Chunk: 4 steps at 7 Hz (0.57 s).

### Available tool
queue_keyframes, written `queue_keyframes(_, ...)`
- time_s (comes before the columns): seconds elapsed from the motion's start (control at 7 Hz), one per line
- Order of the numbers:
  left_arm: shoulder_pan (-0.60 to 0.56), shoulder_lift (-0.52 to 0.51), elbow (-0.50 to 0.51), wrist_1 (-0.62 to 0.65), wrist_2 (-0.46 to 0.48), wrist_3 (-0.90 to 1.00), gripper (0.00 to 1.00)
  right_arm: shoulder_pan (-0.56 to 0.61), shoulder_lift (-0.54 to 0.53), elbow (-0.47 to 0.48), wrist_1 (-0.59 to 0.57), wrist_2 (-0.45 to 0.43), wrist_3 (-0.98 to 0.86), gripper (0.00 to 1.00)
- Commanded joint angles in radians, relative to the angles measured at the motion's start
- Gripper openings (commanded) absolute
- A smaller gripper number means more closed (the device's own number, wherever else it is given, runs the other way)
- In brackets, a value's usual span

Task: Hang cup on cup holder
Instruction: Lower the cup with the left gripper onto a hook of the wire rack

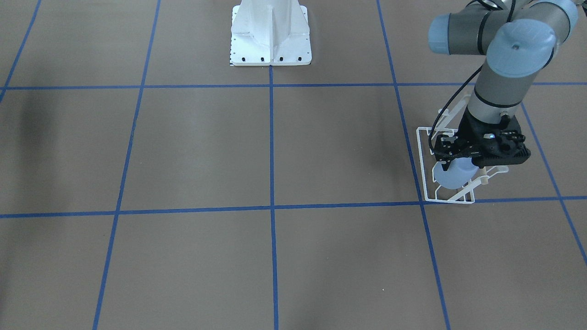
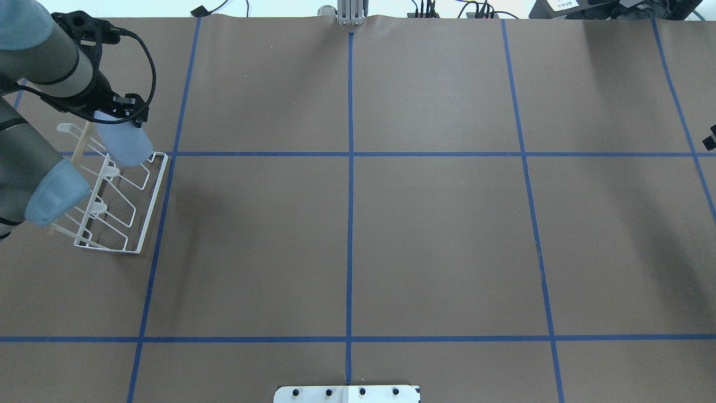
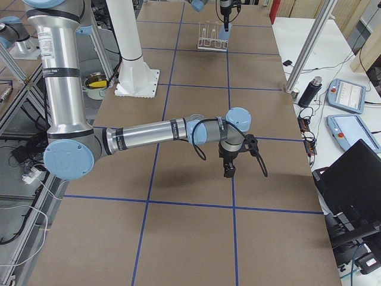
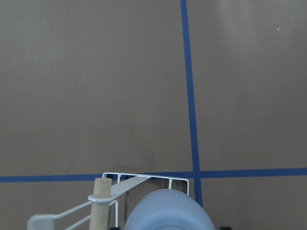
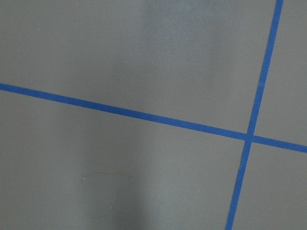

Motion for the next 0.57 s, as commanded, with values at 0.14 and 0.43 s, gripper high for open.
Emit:
queue_keyframes(0.14,-0.01,0.102,-0.01,-0.133,-0.004,0.008,0.98,0.002,-0.002,0.003,0.003,-0.045,0.009,1.0)
queue_keyframes(0.43,-0.115,0.132,-0.016,-0.125,-0.083,0.193,0.98,0.002,0.01,-0.007,0.003,-0.108,0.006,1.0)
